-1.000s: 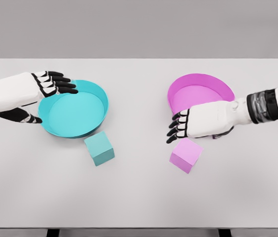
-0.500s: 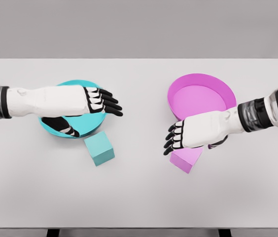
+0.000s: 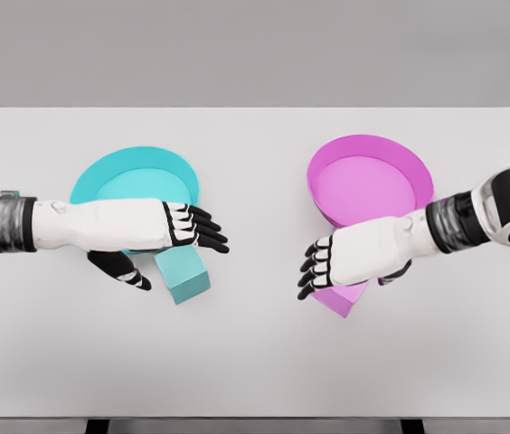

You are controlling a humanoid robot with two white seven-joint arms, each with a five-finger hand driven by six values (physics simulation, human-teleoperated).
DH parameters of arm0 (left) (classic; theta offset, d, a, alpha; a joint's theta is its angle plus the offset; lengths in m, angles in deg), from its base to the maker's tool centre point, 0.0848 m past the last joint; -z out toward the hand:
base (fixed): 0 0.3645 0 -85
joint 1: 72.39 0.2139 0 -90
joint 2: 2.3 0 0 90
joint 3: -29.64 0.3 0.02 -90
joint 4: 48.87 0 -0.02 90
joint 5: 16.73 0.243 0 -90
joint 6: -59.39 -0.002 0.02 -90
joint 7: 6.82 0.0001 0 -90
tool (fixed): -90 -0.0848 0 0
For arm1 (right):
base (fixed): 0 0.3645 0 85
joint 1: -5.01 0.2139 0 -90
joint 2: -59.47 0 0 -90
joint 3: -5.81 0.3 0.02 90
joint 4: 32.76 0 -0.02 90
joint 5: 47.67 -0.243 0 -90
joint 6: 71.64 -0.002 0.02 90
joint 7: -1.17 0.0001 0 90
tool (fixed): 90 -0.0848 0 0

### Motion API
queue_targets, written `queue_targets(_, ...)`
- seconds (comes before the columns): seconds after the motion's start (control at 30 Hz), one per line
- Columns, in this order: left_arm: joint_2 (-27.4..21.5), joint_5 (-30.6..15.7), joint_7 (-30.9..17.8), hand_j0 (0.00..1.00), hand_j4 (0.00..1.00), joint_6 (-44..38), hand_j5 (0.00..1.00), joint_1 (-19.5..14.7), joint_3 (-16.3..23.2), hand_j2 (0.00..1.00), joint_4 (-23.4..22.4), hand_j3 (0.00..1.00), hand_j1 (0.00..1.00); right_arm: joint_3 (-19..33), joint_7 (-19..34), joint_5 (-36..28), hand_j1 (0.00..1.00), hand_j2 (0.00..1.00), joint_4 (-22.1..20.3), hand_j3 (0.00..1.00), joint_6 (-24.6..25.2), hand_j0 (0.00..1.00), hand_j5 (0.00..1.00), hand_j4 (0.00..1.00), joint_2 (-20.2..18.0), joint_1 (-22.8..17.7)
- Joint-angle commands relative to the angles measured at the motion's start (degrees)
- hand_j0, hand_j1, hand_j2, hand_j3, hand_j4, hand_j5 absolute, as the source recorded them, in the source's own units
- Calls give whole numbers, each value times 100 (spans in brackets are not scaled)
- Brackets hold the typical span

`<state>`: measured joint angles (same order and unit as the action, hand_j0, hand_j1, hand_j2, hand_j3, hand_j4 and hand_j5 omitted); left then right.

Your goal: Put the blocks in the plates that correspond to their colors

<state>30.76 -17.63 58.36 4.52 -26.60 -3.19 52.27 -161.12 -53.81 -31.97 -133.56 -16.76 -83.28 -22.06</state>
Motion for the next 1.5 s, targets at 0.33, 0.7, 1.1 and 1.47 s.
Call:
queue_targets(0.33,78,-15,-822,100,100,-13,100,0,93,100,-7,100,100,-120,-2,143,100,100,52,100,12,100,100,100,45,18)
queue_targets(0.7,386,-6,-866,100,100,-1597,100,-62,93,100,-16,100,100,-190,-2,240,100,100,78,100,12,100,100,100,107,18)
queue_targets(1.1,544,636,-1018,100,100,-1606,100,-18,101,100,-16,100,100,-199,-2,433,100,100,87,100,12,100,100,100,168,26)
queue_targets(1.47,684,1110,-1018,100,100,-1649,100,9,110,100,-86,100,100,-296,-2,451,69,69,78,69,12,69,69,69,239,88)
